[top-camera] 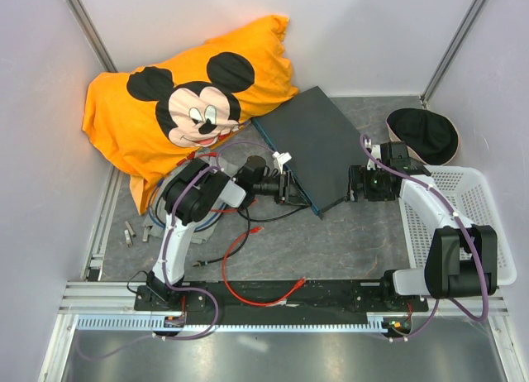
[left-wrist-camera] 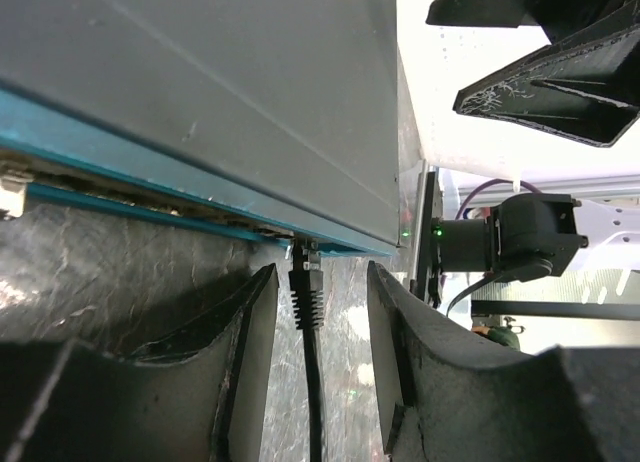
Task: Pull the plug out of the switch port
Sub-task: Pull the connector from the switch port.
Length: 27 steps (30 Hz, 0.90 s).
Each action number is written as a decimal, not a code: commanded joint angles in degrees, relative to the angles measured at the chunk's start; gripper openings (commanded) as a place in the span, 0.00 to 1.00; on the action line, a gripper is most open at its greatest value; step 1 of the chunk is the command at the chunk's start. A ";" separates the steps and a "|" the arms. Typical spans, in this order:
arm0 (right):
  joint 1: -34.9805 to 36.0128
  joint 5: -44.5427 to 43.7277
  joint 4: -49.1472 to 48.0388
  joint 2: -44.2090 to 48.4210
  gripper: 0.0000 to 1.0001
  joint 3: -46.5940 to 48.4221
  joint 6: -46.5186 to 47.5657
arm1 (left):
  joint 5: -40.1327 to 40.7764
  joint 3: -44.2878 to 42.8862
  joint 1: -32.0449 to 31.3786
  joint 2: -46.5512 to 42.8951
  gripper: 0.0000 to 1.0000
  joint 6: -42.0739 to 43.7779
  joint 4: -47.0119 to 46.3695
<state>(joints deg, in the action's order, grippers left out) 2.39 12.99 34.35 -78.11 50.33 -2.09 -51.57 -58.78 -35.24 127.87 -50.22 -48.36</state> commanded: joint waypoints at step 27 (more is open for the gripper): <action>-0.37 -0.51 -1.56 -1.70 0.97 1.35 -0.37 | -0.73 -1.42 -2.37 6.69 0.25 -2.61 -8.34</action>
<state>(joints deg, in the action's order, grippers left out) 2.24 12.97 34.30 -79.15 50.33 -2.15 -54.28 -60.01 -35.33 132.62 -56.07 -57.34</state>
